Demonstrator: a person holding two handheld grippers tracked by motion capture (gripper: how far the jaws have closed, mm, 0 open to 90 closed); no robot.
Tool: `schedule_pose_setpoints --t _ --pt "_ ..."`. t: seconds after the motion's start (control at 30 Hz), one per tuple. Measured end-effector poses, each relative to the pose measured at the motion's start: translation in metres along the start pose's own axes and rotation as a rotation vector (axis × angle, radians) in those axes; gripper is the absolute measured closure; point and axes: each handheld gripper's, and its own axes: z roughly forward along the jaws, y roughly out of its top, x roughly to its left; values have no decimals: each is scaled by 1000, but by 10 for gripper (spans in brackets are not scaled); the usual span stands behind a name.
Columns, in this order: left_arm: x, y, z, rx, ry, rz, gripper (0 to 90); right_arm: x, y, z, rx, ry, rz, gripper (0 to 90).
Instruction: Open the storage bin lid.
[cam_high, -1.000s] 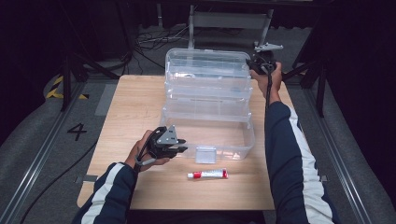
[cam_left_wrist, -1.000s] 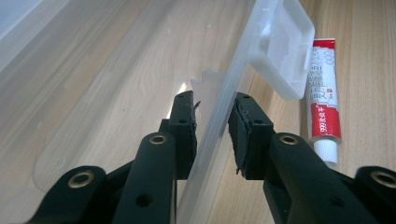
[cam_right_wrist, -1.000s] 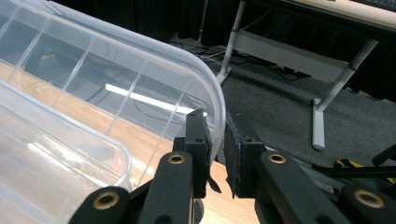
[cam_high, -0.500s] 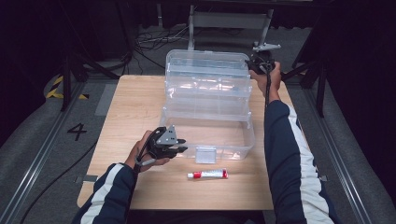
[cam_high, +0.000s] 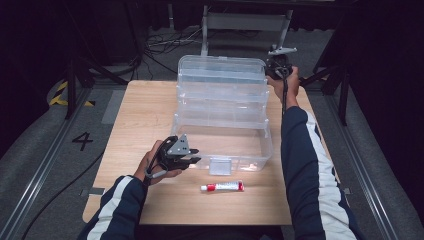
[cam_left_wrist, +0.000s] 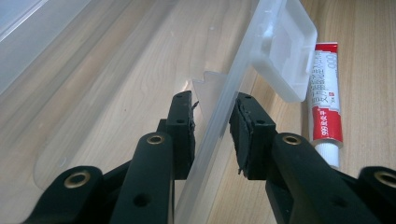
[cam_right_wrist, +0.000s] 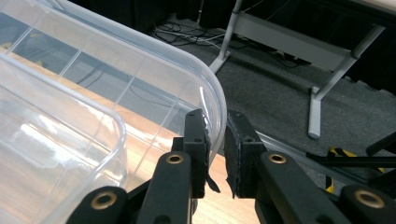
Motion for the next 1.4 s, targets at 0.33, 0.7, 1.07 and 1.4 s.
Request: schedule_pose_setpoints --t 0.33,0.7,1.07,1.4 --pt "0 0 0 2 -2 8 705 -3 -4 8 32 18 9 796" --pt "2 -1 -1 2 -14 11 705 -7 -15 25 123 35 67 796" --pt "0 1 0 2 -6 -6 701 -15 -16 15 92 45 104 743" --pt "-3 4 3 10 0 -19 702 -13 -18 0 86 63 92 712"
